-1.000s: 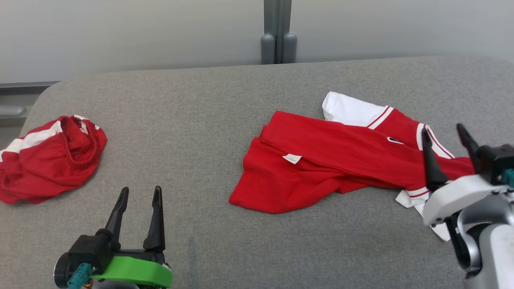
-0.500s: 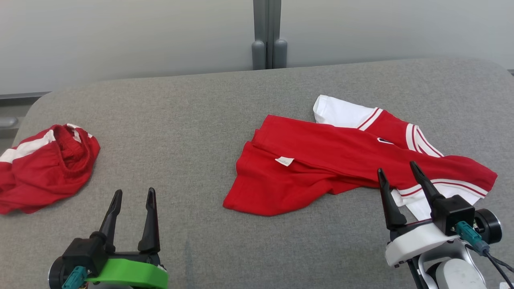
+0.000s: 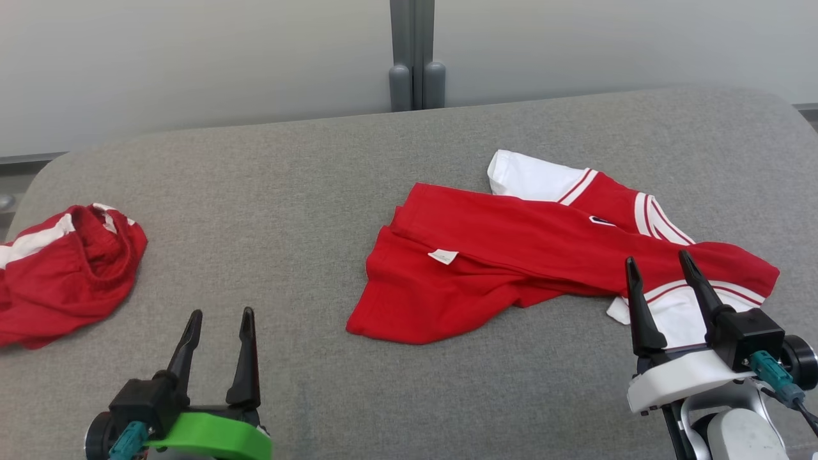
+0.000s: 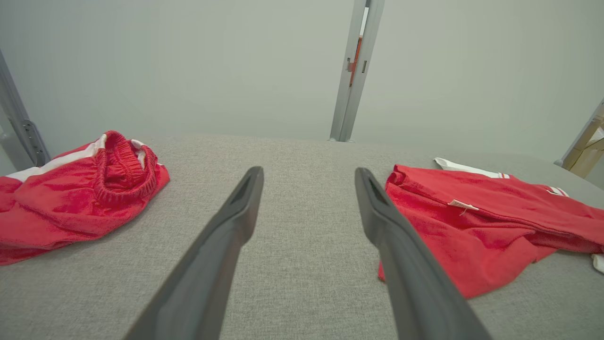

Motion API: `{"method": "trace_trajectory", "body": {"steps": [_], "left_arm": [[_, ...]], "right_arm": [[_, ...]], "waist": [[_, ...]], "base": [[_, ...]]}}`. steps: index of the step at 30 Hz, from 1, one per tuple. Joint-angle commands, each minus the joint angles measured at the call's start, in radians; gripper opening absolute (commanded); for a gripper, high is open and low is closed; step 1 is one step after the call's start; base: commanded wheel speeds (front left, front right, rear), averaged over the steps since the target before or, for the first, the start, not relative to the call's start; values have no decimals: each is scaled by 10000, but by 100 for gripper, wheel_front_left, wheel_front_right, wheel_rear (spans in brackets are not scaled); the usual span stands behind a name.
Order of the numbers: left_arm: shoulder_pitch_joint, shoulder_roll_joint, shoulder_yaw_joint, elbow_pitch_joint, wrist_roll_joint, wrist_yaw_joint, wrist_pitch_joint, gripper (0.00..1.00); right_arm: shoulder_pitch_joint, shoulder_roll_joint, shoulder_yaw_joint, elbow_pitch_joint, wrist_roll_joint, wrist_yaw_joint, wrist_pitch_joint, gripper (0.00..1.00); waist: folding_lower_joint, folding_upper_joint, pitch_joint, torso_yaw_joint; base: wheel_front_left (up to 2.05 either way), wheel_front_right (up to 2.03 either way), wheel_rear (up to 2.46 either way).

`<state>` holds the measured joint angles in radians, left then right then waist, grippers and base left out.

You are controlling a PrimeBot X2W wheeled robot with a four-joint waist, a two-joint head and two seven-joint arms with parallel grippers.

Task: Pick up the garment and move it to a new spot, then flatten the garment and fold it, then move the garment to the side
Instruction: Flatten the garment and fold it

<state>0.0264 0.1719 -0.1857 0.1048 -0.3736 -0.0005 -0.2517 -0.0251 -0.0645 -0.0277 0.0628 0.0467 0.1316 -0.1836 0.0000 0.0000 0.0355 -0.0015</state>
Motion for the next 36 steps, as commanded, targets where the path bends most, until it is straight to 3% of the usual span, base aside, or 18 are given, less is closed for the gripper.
{"method": "trace_trajectory", "body": {"steps": [1,6,13,21,28,36], "left_arm": [[-378,59,-81,90,-77,-124,144,100],[-1763,-200,-573,992,-449,-540,1583,100],[-4425,-858,-1224,3297,-1378,-957,3706,100],[-6300,-1055,-1376,5517,-1701,-1015,4132,100],[-7275,-892,-1472,6887,-1568,-827,4544,100],[-7890,-778,-1520,7661,-1360,-142,4790,100]], "right_arm": [[-65,33,38,-40,9,-17,-24,100],[-205,71,204,8,15,-17,-12,100],[-501,109,392,192,107,-17,-136,100],[-867,131,801,480,247,-17,-331,100],[-1014,140,871,731,457,-17,-523,100],[-1053,142,875,903,485,-17,-639,100]], "waist": [[0,0,116,-173],[0,0,426,-573],[0,0,1045,-1422],[0,0,1617,-2385],[0,0,1921,-2855],[0,0,1903,-2884]], "base": [[0,0,0],[0,0,0],[0,0,0],[0,0,0],[0,0,0],[0,0,0]]}}
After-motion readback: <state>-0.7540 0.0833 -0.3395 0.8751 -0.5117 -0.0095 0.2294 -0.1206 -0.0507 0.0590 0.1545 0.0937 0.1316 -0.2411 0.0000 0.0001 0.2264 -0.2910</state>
